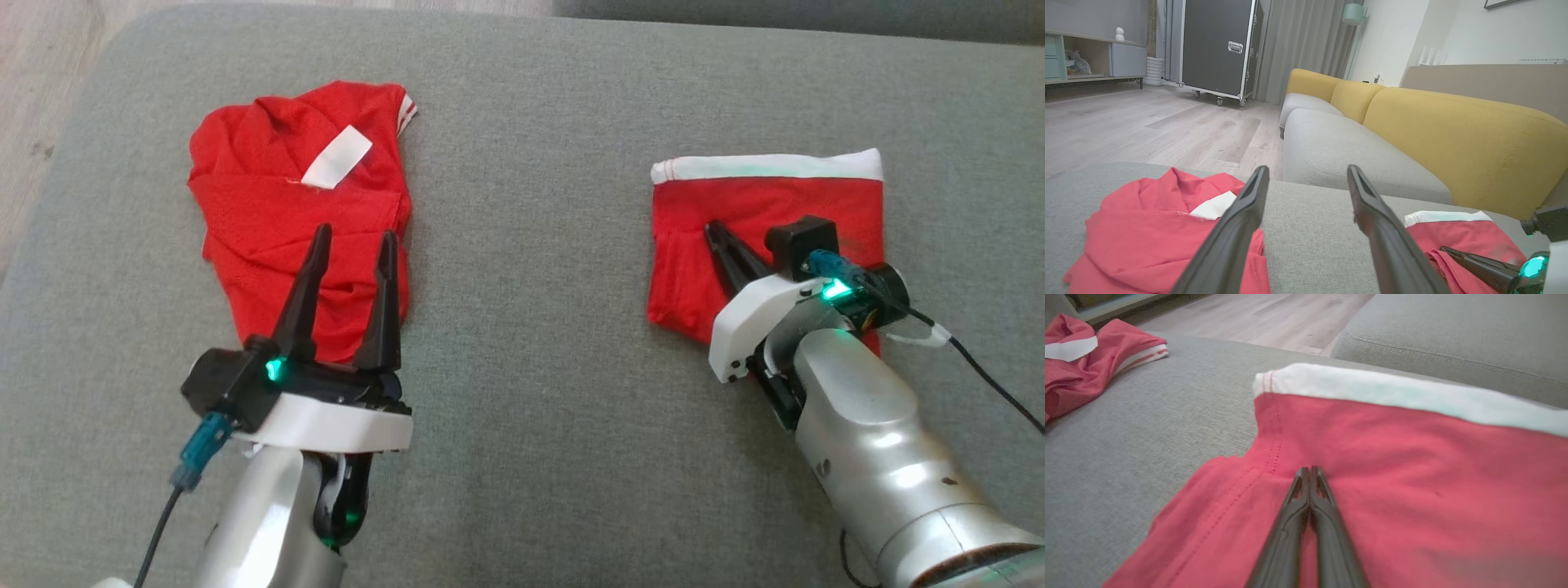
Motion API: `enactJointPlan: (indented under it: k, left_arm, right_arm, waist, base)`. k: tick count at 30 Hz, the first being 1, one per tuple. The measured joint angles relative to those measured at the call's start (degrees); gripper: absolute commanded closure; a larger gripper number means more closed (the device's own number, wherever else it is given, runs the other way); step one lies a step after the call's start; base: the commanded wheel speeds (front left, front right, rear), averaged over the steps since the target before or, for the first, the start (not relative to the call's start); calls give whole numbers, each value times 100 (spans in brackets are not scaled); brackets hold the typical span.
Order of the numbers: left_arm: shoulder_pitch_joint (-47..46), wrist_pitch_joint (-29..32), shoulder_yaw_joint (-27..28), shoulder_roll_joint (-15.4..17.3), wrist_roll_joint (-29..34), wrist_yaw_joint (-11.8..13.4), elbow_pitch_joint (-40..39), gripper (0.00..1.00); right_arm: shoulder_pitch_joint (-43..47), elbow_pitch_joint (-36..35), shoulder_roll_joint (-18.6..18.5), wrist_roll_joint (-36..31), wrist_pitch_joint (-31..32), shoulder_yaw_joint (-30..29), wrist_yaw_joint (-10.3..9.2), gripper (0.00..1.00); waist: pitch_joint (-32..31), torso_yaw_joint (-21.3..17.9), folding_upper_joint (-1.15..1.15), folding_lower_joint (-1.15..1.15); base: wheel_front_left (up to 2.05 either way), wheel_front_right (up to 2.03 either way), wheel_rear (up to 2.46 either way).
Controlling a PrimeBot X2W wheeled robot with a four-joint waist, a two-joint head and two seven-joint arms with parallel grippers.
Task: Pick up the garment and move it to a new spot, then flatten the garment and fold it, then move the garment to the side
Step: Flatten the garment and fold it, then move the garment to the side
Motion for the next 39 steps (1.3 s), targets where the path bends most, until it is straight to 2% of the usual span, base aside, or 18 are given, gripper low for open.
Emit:
enactJointPlan:
  k: [5, 11, 17, 22, 23, 28, 29, 30, 31, 39]
  left_arm:
    - [44, 0, 145, -4, 1, 0, 25, 0]
    - [164, 0, 278, -9, 5, 0, 0, 0]
    - [352, 0, 368, -7, 29, 0, -41, 0]
    - [558, 0, 481, -4, 68, 0, -88, 0]
    - [632, 0, 526, -3, 69, 0, -114, 0]
    - [778, 0, 564, -3, 70, 0, -168, 0]
    - [800, 0, 568, -3, 70, 0, -170, 0]
    - [822, 0, 568, -3, 70, 0, -172, 0]
    - [842, 0, 571, -3, 70, 0, -174, 0]
    - [894, 0, 636, -4, 70, 0, -172, 0]
  right_arm:
    - [-3, 21, 1, 234, -89, 133, 0, 100]
    - [-8, -363, 2, 313, -219, -308, 1, 100]
    - [360, -1718, -29, -36, -236, -1084, 1, 100]
    - [1404, -2686, -35, -347, -236, -1723, 1, 100]
    - [1806, -3051, -31, -399, -236, -1848, 1, 100]
    - [2544, -3705, 15, -280, -236, -1841, 1, 100]
    - [2661, -3784, 19, -194, -236, -1804, 1, 95]
    - [2771, -3865, 21, -148, -236, -1768, 1, 43]
    - [2862, -3940, 22, -127, -236, -1742, 1, 0]
    - [3005, -4212, 45, -4, -236, -1627, 1, 0]
  waist:
    - [-103, -95, 0, 0]
    - [-307, -345, 0, 0]
    - [-543, -667, 0, 0]
    - [-736, -955, 0, -1]
    - [-800, -1077, 0, 0]
    - [-911, -1337, 0, 0]
    - [-925, -1375, 0, 0]
    - [-935, -1403, 0, -1]
    - [-942, -1422, 0, -1]
    - [-941, -1422, 0, 0]
  base:
    - [0, 0, 0]
    - [0, 0, 0]
    - [0, 0, 0]
    - [0, 0, 0]
    - [0, 0, 0]
    - [0, 0, 0]
    - [0, 0, 0]
    - [0, 0, 0]
    - [0, 0, 0]
    - [0, 0, 0]
